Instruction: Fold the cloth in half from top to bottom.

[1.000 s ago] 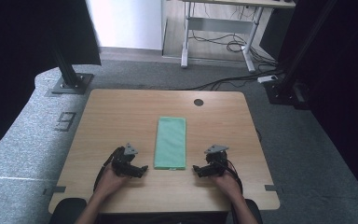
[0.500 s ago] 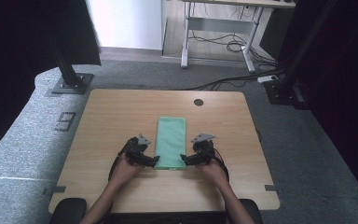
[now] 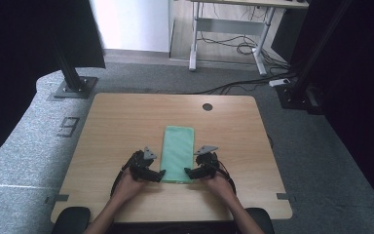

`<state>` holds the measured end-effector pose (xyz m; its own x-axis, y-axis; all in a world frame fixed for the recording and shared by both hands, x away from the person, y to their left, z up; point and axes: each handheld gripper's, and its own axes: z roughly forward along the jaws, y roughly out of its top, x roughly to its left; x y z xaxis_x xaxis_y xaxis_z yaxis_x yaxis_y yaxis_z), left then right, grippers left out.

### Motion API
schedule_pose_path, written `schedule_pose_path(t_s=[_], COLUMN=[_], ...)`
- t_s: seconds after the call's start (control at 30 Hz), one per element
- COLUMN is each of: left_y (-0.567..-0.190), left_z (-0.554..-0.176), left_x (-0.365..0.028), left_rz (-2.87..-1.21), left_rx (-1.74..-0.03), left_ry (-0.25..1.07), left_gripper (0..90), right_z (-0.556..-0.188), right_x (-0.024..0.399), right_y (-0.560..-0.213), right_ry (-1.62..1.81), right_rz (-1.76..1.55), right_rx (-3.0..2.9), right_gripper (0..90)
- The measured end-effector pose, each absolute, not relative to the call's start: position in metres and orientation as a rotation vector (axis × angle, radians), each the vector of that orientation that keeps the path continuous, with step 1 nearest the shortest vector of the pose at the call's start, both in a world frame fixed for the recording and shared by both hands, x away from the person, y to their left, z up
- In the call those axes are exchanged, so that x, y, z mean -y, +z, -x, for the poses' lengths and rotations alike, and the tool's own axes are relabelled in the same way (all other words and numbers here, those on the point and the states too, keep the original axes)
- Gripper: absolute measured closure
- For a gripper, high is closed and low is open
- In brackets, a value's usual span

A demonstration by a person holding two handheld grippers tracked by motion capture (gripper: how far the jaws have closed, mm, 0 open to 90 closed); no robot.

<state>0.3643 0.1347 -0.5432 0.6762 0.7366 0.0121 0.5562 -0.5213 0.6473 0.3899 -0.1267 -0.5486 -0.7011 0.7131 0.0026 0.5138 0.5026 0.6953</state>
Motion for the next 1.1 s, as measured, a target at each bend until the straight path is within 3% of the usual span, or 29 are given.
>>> schedule_pose_path(t_s=[0.13,0.3,0.47,0.67,0.9,1.1], left_y=[-0.535,-0.519,-0.529,-0.542,-0.543,-0.548], left_z=[-0.35,-0.371,-0.399,-0.396,-0.396,-0.394], left_x=[-0.133,-0.135,-0.127,-0.123,-0.124,-0.129], left_rz=[-2.296,-2.209,-2.212,-2.257,-2.261,-2.21], left_rx=[-0.945,-0.986,-1.021,-1.026,-1.028,-1.031], left_ry=[0.367,0.406,0.405,0.398,0.391,0.378], left_gripper=[5.5,7.0,7.0,7.0,7.2,6.8], right_z=[-0.371,-0.357,-0.352,-0.349,-0.356,-0.393], right_x=[0.127,0.132,0.135,0.137,0.138,0.141], right_y=[-0.548,-0.549,-0.549,-0.549,-0.544,-0.528], right_ry=[0.997,1.013,1.021,1.025,1.023,1.048], right_rz=[-0.977,-0.956,-0.96,-0.951,-0.977,-1.036], right_rx=[-2.492,-2.515,-2.522,-2.528,-2.552,-2.479], right_gripper=[10.7,10.7,10.7,10.6,12.1,13.0])
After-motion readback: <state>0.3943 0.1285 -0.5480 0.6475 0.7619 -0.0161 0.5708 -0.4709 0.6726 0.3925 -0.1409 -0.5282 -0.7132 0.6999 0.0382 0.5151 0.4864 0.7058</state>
